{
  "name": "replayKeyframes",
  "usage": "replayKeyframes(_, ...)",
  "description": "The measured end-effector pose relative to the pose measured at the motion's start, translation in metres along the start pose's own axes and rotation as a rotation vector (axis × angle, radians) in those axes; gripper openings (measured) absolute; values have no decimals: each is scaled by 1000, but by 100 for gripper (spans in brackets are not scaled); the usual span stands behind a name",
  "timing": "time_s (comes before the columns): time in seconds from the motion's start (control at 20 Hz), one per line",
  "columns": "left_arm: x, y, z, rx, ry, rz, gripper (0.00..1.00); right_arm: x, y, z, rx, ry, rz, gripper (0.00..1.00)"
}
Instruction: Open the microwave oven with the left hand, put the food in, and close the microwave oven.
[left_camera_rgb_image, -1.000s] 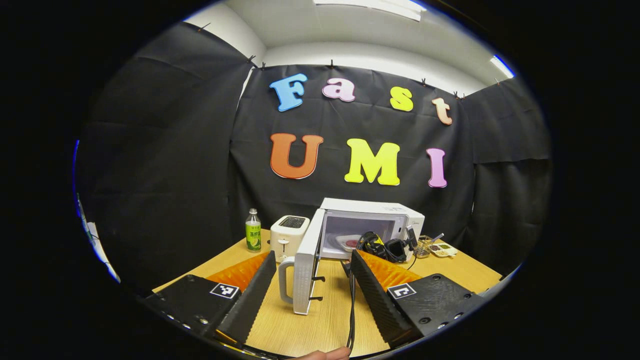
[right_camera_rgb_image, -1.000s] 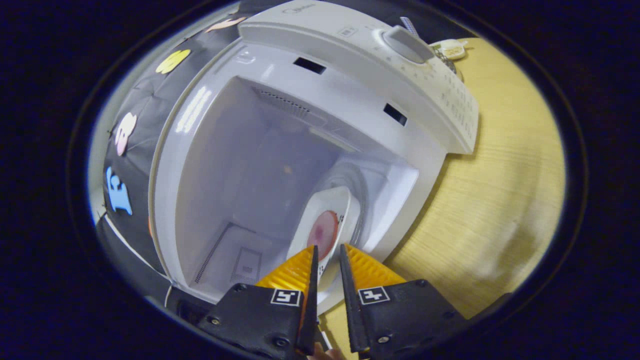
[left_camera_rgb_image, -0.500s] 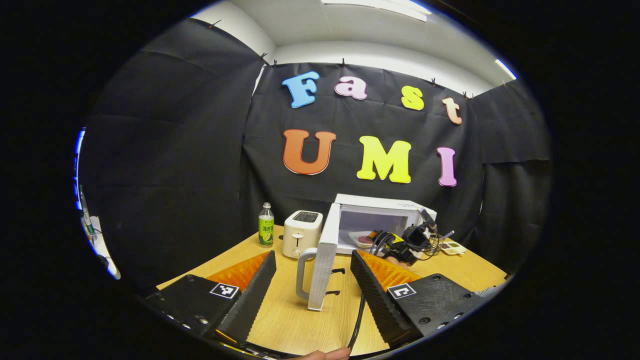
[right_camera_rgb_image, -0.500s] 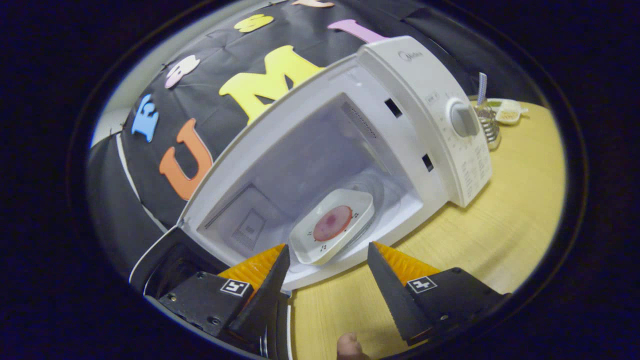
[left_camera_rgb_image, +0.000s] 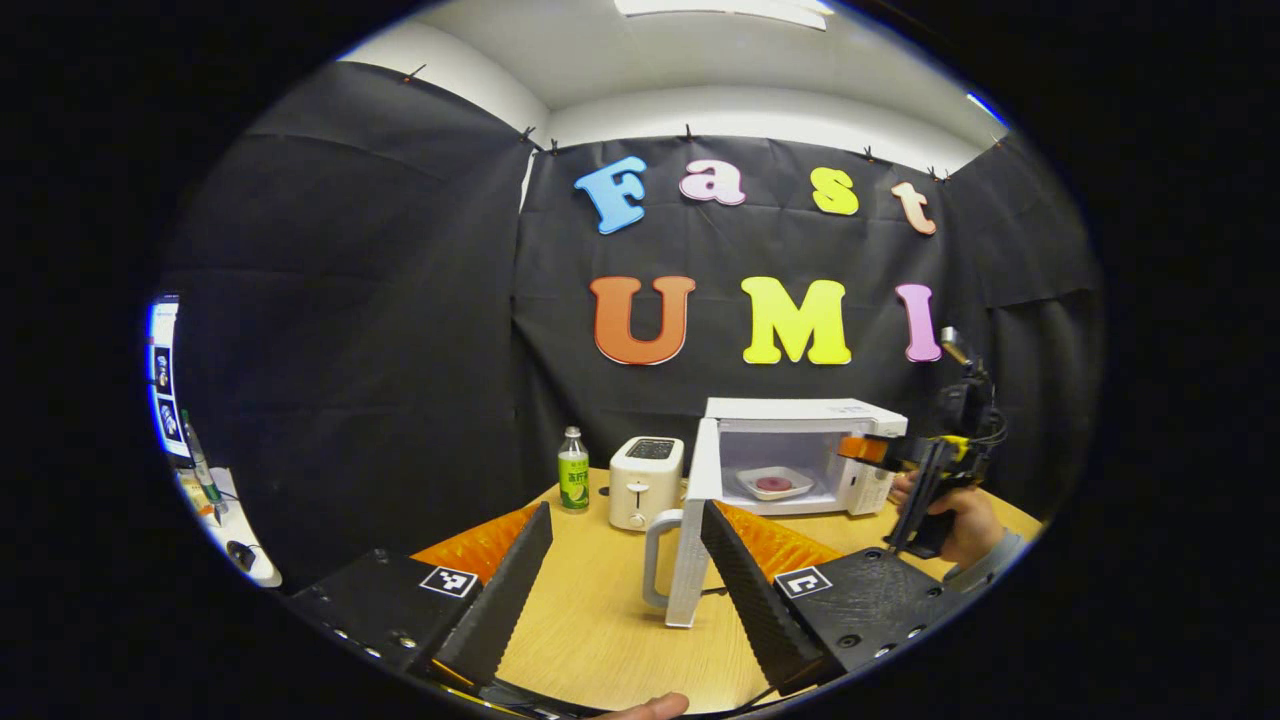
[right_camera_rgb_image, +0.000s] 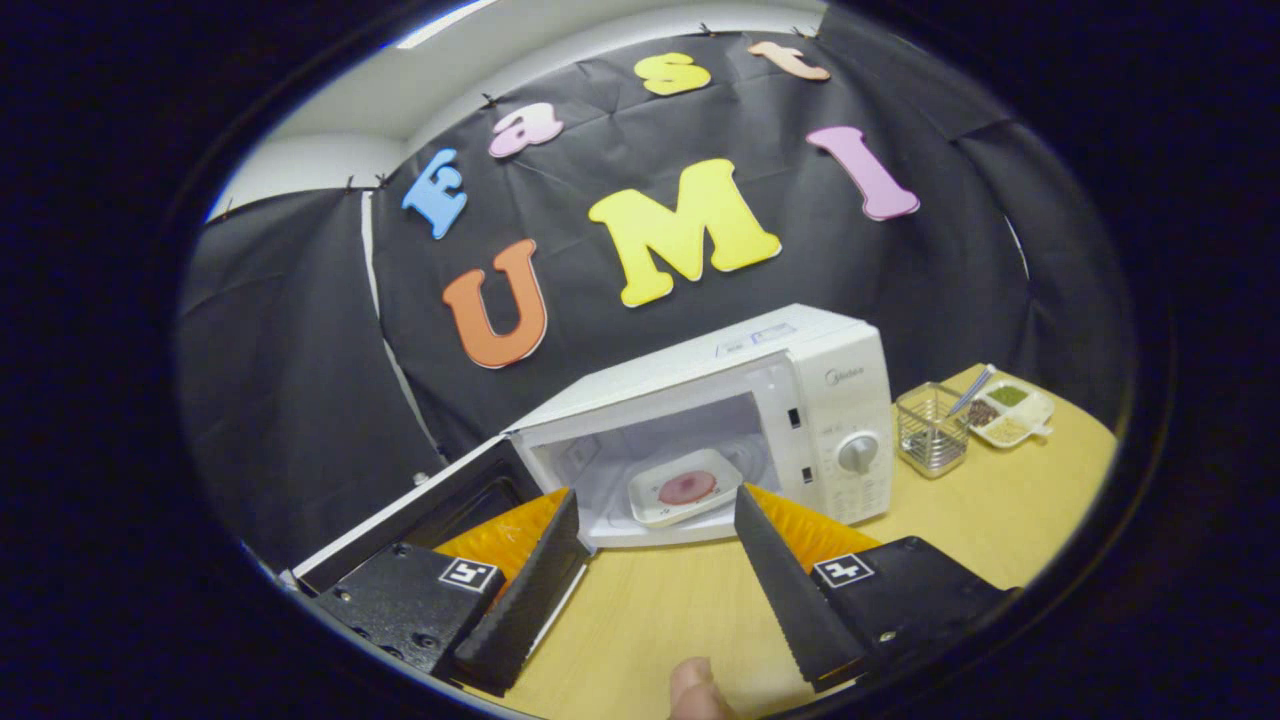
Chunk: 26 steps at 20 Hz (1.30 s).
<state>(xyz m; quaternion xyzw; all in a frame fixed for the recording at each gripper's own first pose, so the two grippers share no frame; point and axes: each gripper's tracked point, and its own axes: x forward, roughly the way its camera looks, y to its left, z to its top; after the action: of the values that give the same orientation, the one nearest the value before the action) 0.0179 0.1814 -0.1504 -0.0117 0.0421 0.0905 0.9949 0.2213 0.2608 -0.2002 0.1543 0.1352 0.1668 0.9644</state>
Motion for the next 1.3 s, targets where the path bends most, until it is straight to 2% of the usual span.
replayKeyframes(0.05,3,2,-2,-7,-2,-3,91,-19,-4,7,-23,2,4,99)
replayKeyframes(0.1,5,1,-3,-14,-2,-10,77,-36,-10,13,-48,-12,0,99)
replayKeyframes(0.15,10,2,-6,-17,0,-21,78,-51,-16,23,-72,-28,-8,99)
replayKeyframes(0.2,13,4,-8,-12,0,-23,72,-70,-23,34,-88,-58,-19,99)
replayKeyframes(0.25,18,8,-12,5,9,-25,50,-84,-28,44,-103,-83,-25,99)
replayKeyframes(0.3,24,12,-19,22,24,-22,46,-100,-35,54,-120,-106,-33,99)
replayKeyframes(0.35,28,17,-25,39,42,-12,49,-114,-40,64,-129,-130,-41,99)
replayKeyframes(0.45,35,22,-38,42,75,-8,46,-142,-49,82,-138,-181,-49,99)
replayKeyframes(0.5,37,19,-42,36,78,-30,34,-155,-53,89,-138,-205,-53,99)
replayKeyframes(0.55,39,17,-43,37,62,-50,46,-169,-58,94,-144,-224,-62,99)
replayKeyframes(0.6,45,28,-45,36,49,-11,46,-178,-61,97,-152,-229,-70,99)
replayKeyframes(0.65,56,41,-47,34,36,24,10,-185,-65,94,-161,-223,-78,99)
replayKeyframes(0.7,63,44,-55,27,41,26,10,-191,-68,96,-170,-223,-83,99)
replayKeyframes(0.75,70,42,-61,15,42,19,0,-195,-71,95,-179,-217,-87,99)
replayKeyframes(1.0,111,33,-103,-40,65,-84,0,-207,-72,73,-119,-163,-71,99)
replayKeyframes(1.15,120,29,-125,-83,98,-104,0,-213,-78,69,-111,-152,-74,100)
replayKeyframes(1.3,125,15,-131,-58,97,-130,0,-218,-84,72,-121,-161,-89,99)
